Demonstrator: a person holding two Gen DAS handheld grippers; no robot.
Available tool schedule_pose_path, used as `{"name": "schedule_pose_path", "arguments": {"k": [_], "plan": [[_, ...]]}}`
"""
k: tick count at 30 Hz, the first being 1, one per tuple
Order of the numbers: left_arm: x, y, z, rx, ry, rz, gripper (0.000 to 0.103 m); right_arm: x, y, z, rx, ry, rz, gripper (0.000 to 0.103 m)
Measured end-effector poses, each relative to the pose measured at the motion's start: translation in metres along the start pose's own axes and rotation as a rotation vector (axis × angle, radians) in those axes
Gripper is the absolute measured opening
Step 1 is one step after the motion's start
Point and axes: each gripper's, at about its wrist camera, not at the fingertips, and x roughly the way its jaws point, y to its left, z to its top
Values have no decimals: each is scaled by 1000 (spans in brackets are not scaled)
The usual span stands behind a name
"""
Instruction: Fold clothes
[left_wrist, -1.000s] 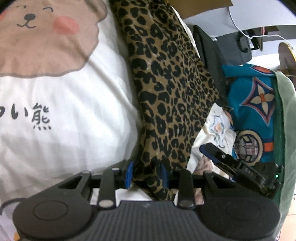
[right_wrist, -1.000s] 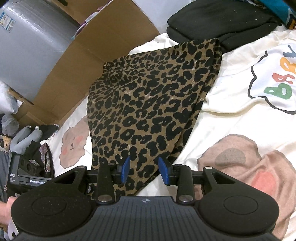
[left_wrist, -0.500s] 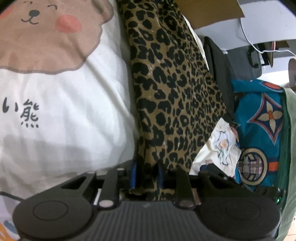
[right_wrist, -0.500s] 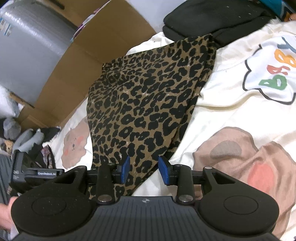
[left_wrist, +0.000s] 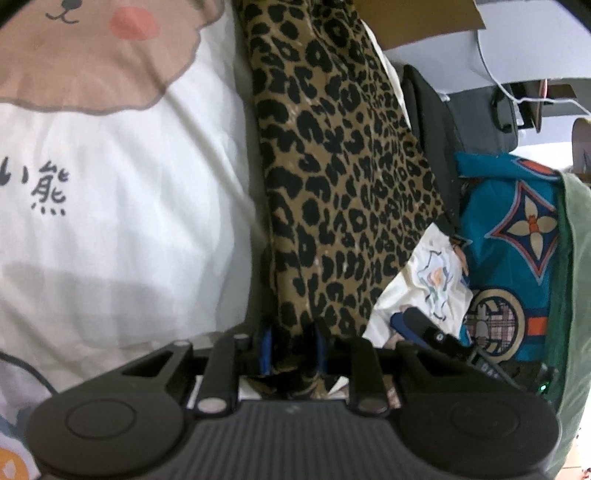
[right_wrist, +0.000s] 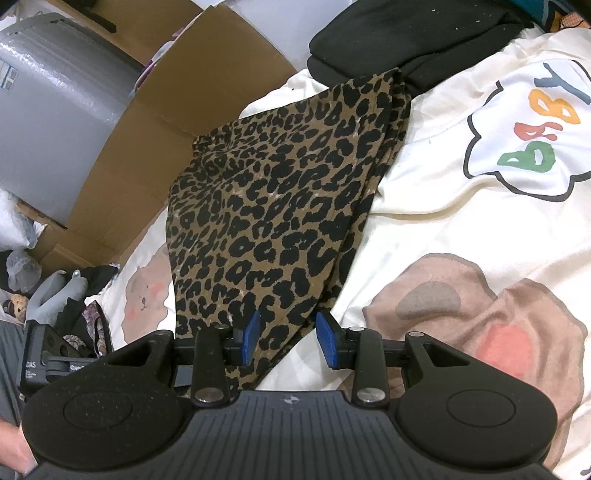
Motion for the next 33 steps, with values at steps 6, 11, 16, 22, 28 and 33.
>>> {"name": "schedule_pose_path", "arguments": {"k": [6,11,16,22,28,33], "plan": [[-7,0,5,23,22,-107,23,2,-2,-2,5,7,-3,41],[-2,6,1,39,22,-67,24,8,3,-4,2,19,7,41],[5,15,-10,16,47,-25,24,12,7,-6,-5,29,12,41],[6,9,-15,-2,51,-28,26,12,5,-7,-2,32,9,41],[8,2,-20,-20,71,-53,29,11,4,-8,-4,30,8,41],[15,5,-28,-21,94,-42,29,11,3,-9,-2,28,7,41]]}}
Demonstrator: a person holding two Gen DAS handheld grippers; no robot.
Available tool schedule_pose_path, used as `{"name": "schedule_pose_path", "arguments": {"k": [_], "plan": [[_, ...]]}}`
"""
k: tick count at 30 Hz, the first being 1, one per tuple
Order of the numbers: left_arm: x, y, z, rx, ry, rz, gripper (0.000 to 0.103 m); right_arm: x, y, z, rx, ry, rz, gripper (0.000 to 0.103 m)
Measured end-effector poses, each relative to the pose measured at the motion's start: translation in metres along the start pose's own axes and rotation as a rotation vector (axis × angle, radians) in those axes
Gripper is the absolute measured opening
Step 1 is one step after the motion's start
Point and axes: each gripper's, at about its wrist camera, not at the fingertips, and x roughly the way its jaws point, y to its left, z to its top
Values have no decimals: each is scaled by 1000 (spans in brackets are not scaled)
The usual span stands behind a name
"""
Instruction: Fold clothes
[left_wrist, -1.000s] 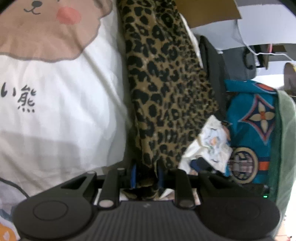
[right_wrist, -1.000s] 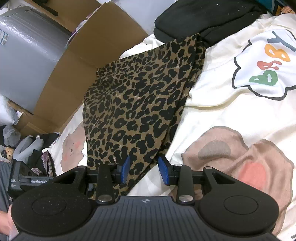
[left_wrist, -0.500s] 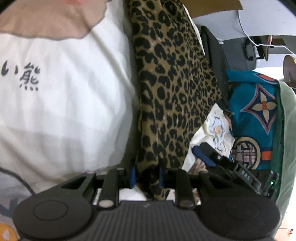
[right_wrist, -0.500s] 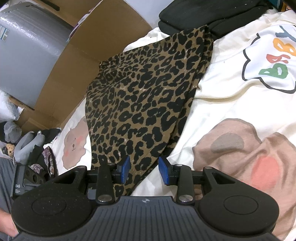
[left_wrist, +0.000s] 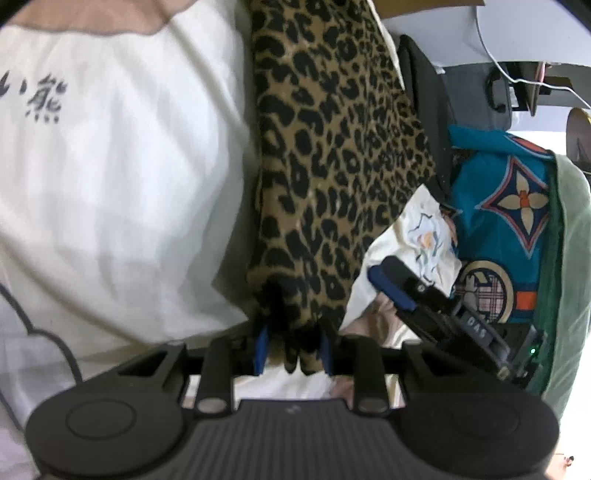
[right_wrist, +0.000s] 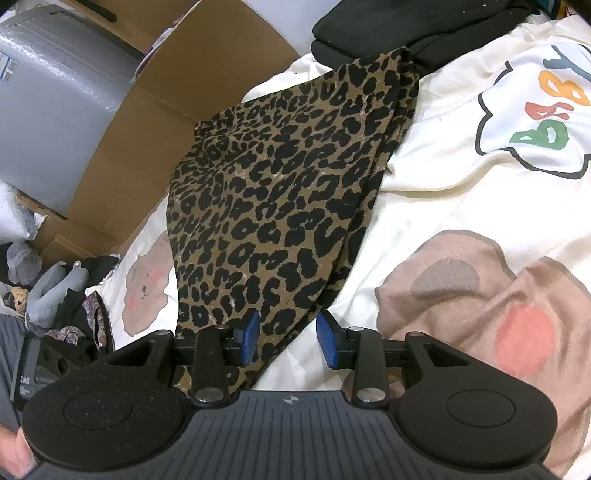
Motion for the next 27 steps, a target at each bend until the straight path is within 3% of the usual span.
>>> {"name": "schedule_pose_path", "arguments": {"k": [8,15,25,27], "plan": [[-8,3,4,-120,-36,38,30,0,-1,0,5,-3,-1,41],[3,-9,-6,-91,2,26,30,1,0,0,4,-3,-3,41],[1,-8,-4,-92,-42,82,27,-3,-7,1,14,-17,-3,41],[3,-7,-4,-89,-42,97,13,-4,-9,2,25,-28,-6,41]]}}
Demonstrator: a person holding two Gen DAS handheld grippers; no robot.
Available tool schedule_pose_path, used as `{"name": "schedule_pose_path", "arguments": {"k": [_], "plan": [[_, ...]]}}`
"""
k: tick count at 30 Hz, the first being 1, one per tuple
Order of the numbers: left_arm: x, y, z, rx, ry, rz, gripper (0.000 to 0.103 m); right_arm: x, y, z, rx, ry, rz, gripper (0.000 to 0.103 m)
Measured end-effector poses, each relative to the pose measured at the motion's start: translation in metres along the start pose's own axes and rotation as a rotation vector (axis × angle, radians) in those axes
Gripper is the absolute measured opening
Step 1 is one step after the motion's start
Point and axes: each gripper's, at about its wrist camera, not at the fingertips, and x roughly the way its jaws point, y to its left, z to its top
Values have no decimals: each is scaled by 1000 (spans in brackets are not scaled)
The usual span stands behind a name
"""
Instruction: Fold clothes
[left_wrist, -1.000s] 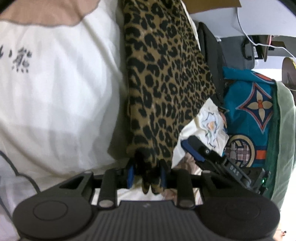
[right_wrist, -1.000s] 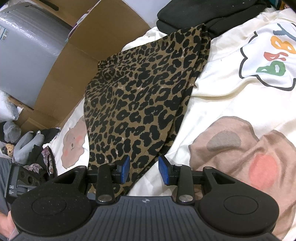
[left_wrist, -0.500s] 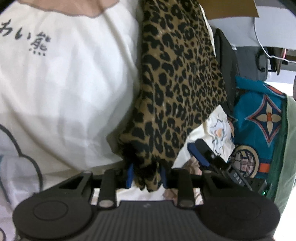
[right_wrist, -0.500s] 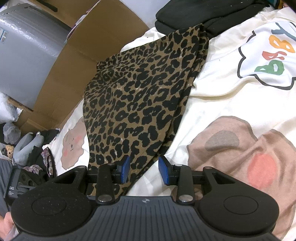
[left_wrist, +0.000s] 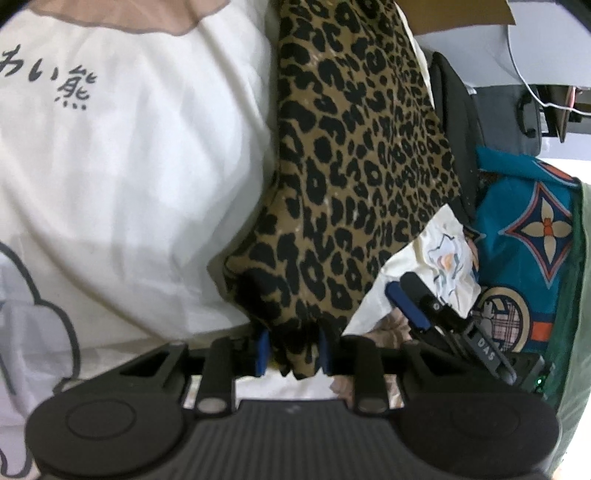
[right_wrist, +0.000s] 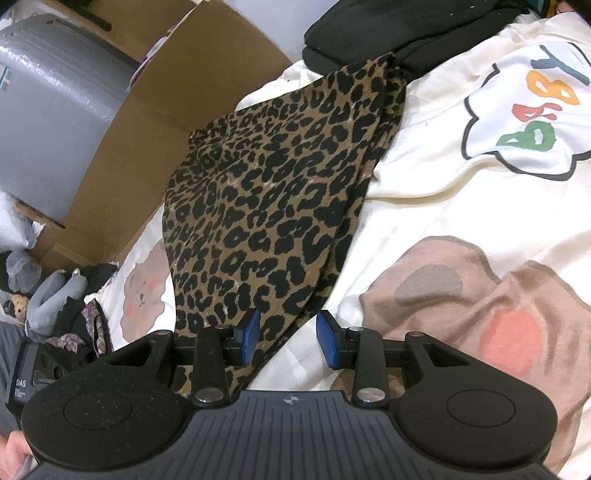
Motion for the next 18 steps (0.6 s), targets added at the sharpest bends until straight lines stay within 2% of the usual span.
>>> {"name": "schedule_pose_path", "arguments": {"k": [6,8,18], "plan": [[-3,-4,0,44,-2,24,9,-4,-8,17,14,-51,-26,42],[-5,-5,0,48,3,30,9,-5,-13,28,23,-81,-37,47],[6,-11,12,158,45,89,9,0,-46,91,50,-207,-62,47]]}}
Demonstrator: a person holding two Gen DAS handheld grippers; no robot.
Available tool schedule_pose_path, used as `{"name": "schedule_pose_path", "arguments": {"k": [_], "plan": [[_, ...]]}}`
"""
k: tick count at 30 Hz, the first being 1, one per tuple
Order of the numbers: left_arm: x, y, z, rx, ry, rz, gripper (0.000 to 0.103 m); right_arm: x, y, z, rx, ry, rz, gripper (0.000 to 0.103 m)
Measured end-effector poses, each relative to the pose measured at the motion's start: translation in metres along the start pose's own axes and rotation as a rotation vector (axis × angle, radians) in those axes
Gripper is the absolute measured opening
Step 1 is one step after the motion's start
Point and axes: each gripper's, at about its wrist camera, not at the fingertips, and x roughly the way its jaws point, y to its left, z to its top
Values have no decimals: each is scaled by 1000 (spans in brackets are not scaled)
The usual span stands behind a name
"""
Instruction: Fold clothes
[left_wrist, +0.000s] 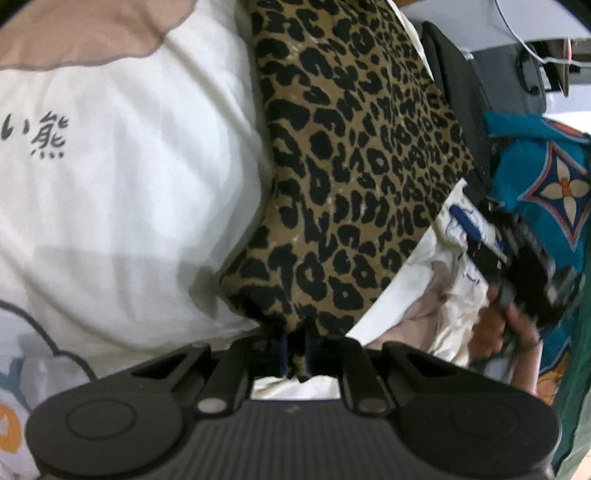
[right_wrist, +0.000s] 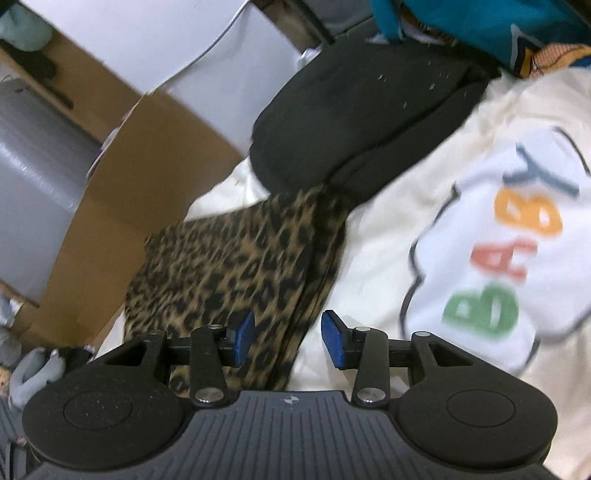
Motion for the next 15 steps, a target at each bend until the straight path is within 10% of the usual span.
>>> {"name": "schedule_pose_path", "arguments": {"k": [15], "plan": [[6,-14,11,-24,78,107,9,47,-40,30,166,21,150,52]]}}
